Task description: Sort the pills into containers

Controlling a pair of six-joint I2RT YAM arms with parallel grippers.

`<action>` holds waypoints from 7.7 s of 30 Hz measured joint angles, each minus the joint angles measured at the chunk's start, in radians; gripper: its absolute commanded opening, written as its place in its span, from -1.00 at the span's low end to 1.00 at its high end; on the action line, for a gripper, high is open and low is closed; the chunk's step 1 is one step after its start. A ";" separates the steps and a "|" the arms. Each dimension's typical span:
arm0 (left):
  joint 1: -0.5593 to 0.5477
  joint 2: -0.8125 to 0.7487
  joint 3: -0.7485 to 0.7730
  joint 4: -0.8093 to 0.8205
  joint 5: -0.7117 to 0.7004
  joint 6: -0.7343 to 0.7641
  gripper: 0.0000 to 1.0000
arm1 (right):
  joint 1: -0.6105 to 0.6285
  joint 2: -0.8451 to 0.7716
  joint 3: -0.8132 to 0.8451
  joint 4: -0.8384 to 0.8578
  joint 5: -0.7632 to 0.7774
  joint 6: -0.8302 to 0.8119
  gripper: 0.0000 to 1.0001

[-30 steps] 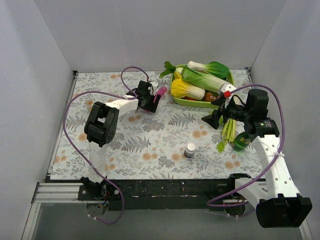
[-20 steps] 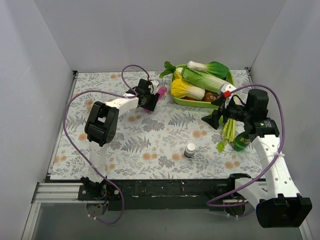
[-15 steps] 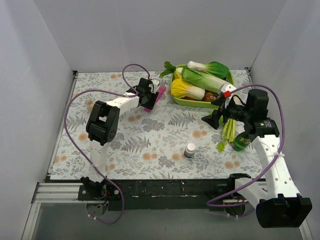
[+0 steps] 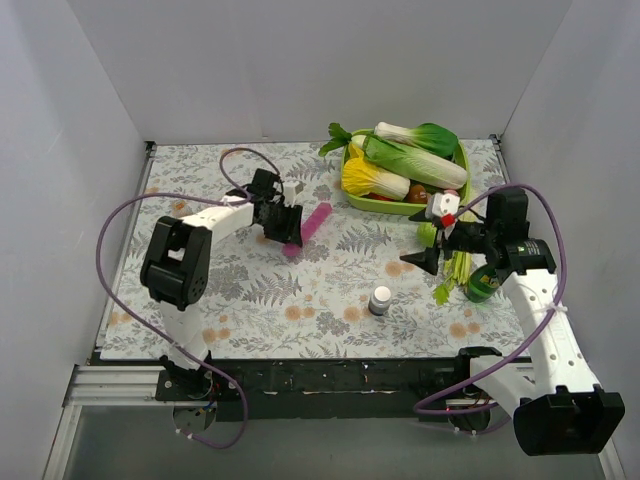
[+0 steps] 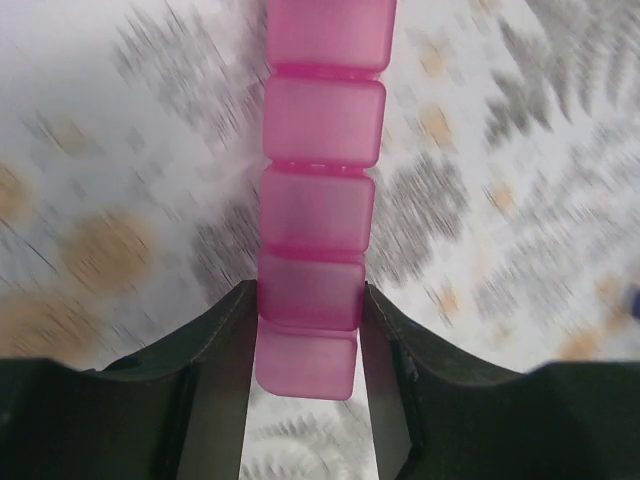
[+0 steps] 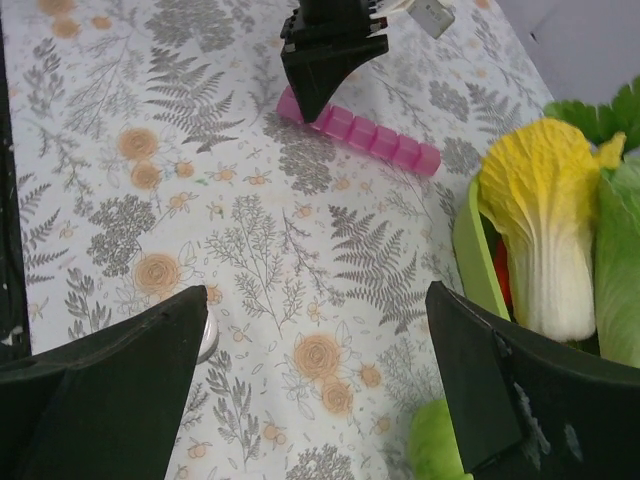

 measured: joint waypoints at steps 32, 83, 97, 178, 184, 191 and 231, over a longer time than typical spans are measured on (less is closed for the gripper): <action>0.099 -0.386 -0.510 -0.001 0.820 -0.227 -0.93 | 0.689 0.602 0.128 0.079 0.409 -0.622 0.58; 0.053 -1.112 -0.796 0.288 0.602 0.444 0.96 | 0.639 0.985 0.578 -0.491 0.272 -0.644 -0.72; -0.103 -0.887 -0.741 0.252 0.463 0.409 -0.50 | 0.642 0.984 0.575 -0.487 0.286 -0.634 -0.72; -0.215 -0.667 -0.793 0.414 -0.024 0.271 0.49 | 0.462 0.691 0.245 -0.032 0.151 -0.631 0.82; -0.226 -0.624 -0.801 0.477 -0.039 0.311 0.31 | 0.460 0.683 0.214 -0.014 0.153 -0.609 0.81; -0.241 -0.553 -0.798 0.488 -0.020 0.355 -0.40 | 0.460 0.686 0.218 -0.009 0.160 -0.626 0.80; -0.258 -0.547 -0.806 0.501 0.071 0.456 -0.79 | 0.537 0.902 0.243 -0.017 0.316 -0.723 -0.07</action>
